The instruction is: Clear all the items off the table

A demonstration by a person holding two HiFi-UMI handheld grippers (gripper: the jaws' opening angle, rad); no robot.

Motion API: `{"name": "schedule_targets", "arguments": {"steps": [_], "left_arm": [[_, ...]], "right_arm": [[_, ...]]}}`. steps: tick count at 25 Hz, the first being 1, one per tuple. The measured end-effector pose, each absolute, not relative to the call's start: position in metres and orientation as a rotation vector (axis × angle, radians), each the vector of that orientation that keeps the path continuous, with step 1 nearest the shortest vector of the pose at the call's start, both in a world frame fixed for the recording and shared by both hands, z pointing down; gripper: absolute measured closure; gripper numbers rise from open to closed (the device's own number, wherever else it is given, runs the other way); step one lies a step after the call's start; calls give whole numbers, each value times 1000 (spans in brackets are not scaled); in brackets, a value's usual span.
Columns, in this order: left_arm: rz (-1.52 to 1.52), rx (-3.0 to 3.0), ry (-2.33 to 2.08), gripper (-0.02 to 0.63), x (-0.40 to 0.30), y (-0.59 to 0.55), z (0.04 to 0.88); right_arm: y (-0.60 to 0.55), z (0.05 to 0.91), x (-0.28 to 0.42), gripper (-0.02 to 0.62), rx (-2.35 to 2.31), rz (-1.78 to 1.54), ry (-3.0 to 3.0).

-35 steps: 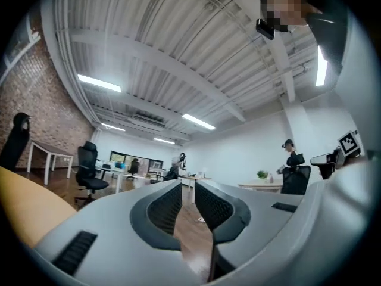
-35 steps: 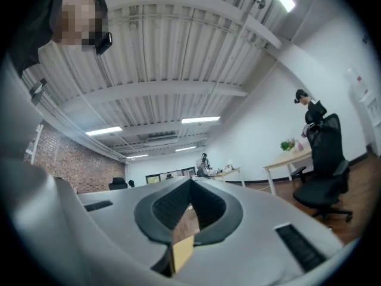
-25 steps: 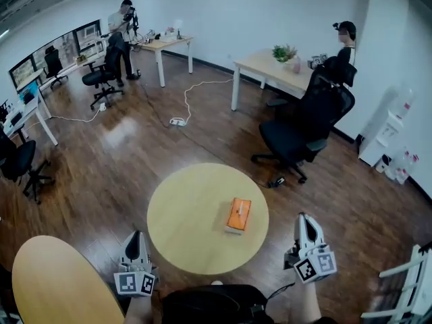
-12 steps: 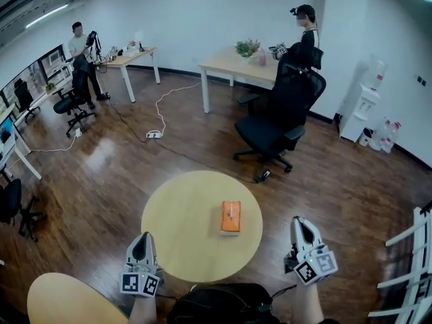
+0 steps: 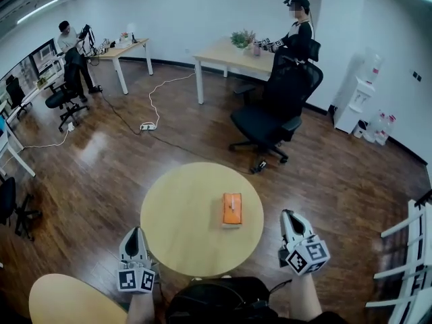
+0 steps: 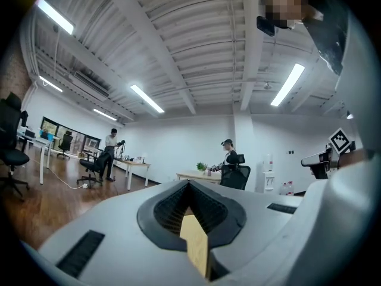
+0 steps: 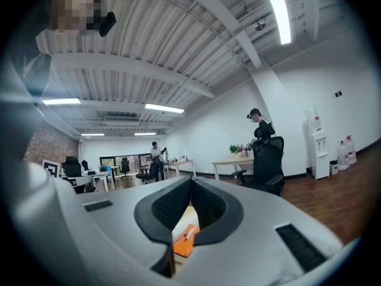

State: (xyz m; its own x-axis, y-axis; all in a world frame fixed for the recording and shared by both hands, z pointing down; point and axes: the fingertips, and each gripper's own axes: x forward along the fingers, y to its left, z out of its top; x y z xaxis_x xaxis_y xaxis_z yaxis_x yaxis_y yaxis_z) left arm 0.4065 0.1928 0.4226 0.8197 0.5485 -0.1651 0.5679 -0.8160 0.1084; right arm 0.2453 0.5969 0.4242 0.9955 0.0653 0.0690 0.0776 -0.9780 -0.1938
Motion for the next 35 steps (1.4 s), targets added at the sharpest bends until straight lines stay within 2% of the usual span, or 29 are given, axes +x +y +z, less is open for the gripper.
{"name": "schedule_targets", "arguments": {"steps": [5,6,7,11,14,15,18,28,30,34,35], "left_arm": [[-138,2844,879,603,411,189,436],[-127,2841,893,603,412,191,438],[-115,2840,903,603,412,194,440],[-65,2870,895,603,410,197,452],[-43,2882,888,603,419,193,457],[-31,2886,889,603,422,192,459],[25,2894,894,603,426,190,471],[123,2882,1030,603,456,204,489],[144,2865,1059,603,463,214,492],[208,2830,1116,603,465,226,508],[226,2824,1127,603,464,227,512]], "right_arm": [[567,450,271,591,-2968,-283,-13],[562,454,276,562,-2972,-315,-3],[559,460,280,498,-2971,-348,3],[551,492,294,402,-2931,-490,-9],[548,519,310,269,-2839,-598,-41],[548,528,315,245,-2806,-633,-61],[547,552,327,220,-2759,-715,-117],[554,622,374,212,-2653,-906,-231],[557,639,383,163,-2614,-966,-248],[558,671,394,160,-2561,-1068,-308],[557,680,397,119,-2552,-1101,-318]]}}
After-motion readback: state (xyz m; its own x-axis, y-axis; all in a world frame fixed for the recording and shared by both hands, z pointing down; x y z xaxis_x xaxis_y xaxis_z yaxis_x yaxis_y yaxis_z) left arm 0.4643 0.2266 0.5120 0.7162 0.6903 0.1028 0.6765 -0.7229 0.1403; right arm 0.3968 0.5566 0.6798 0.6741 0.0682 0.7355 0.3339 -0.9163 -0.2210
